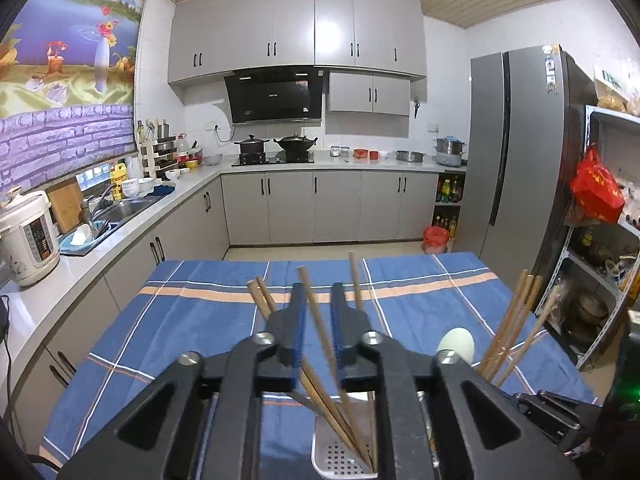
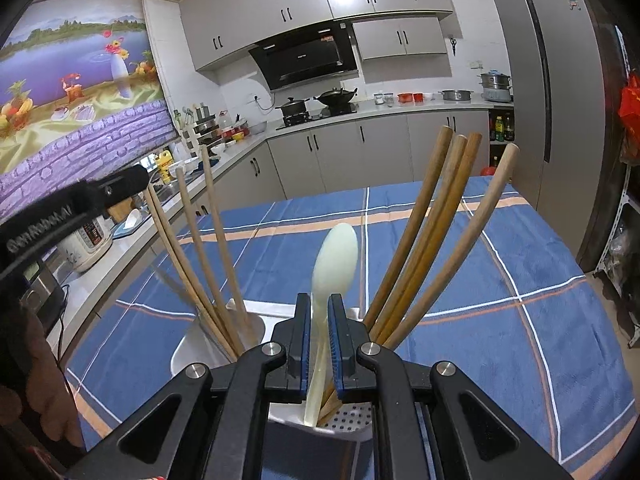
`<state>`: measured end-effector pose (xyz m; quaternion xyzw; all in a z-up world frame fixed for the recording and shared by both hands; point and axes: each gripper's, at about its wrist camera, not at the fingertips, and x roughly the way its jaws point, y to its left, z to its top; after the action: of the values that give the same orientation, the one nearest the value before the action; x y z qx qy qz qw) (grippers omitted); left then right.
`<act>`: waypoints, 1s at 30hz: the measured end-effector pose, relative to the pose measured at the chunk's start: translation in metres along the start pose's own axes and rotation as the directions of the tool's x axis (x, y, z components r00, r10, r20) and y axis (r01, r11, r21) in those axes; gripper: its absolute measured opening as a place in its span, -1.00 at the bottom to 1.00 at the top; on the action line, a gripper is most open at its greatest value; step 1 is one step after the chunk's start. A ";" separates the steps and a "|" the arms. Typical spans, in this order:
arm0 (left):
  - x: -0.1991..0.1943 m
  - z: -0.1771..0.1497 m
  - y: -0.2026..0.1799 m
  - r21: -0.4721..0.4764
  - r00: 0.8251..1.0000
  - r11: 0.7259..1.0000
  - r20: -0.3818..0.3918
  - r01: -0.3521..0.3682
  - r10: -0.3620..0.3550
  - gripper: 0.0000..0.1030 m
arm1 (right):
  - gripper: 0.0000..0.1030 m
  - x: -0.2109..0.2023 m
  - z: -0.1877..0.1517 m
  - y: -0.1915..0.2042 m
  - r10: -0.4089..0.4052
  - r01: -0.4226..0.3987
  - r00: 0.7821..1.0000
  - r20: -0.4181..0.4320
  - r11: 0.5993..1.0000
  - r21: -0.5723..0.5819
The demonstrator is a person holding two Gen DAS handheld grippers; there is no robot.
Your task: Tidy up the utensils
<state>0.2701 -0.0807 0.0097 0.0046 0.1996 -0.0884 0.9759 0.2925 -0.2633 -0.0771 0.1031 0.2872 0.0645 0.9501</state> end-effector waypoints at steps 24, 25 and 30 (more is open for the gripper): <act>-0.135 -0.017 0.036 -0.043 0.986 0.987 0.059 -0.155 0.158 0.71 | -0.11 -0.095 -0.038 0.007 -0.014 0.014 1.000 0.000 1.000 0.021; -0.142 -0.021 0.037 -0.044 0.982 0.983 0.051 -0.180 0.182 0.76 | -0.10 -0.100 -0.039 0.009 -0.013 0.013 1.000 -0.002 1.000 0.022; -0.175 -0.036 0.041 -0.066 0.967 0.967 0.053 -0.247 0.251 0.95 | -0.04 -0.122 -0.049 0.018 -0.001 0.001 1.000 -0.005 1.000 0.009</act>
<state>0.1052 -0.0087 0.0441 -0.0020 0.1701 0.0407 0.9846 0.1630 -0.2603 -0.0483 0.1072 0.2900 0.0627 0.9489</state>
